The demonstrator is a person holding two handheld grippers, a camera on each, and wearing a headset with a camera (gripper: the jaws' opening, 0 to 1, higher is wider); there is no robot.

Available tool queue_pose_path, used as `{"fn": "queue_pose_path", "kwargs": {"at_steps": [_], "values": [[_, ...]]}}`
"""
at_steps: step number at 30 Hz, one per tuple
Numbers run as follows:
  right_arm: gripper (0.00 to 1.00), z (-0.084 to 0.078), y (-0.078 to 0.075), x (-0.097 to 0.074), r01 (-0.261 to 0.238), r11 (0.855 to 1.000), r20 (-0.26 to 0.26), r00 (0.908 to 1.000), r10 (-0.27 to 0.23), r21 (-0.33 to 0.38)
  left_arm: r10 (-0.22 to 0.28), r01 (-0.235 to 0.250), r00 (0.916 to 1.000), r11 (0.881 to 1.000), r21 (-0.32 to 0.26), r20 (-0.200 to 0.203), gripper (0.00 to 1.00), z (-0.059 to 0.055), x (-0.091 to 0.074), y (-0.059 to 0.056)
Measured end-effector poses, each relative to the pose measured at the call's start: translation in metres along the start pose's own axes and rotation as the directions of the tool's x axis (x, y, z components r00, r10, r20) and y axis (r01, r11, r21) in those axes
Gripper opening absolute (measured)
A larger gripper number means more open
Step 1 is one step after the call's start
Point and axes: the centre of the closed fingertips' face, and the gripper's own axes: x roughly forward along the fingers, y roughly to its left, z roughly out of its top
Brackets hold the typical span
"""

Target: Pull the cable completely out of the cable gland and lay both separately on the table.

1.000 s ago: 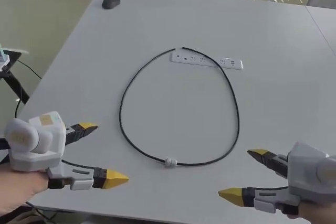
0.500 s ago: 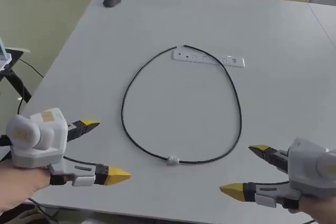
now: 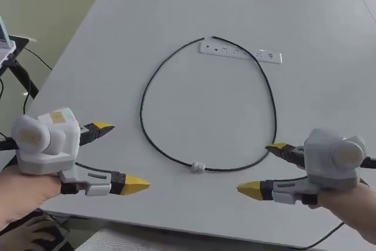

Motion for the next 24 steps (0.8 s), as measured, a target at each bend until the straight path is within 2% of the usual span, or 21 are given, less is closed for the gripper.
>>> {"fn": "queue_pose_path", "kwargs": {"at_steps": [3,11,18,24], "values": [[0.77,-0.001,0.002,0.01,-0.017,0.999,-0.037,0.9992,0.016,-0.036,0.001,-0.001,1.0,1.0,0.007,0.003,0.98,0.0,0.0,-0.001],[0.71,0.0,0.002,0.033,-0.051,0.995,-0.076,0.9961,0.044,-0.087,-0.015,0.015,0.9999,1.0,0.002,0.0,0.98,-0.002,0.004,-0.005],[0.65,-0.004,0.001,0.052,-0.074,0.99,-0.122,0.9907,0.059,-0.121,-0.014,0.014,0.9999,1.0,-0.007,0.01,0.98,-0.004,0.005,-0.002],[0.6,-0.007,0.001,0.066,-0.097,0.985,-0.159,0.9845,0.074,-0.145,-0.026,0.026,0.9997,1.0,-0.003,-0.001,0.97,-0.007,0.007,-0.006]]}}
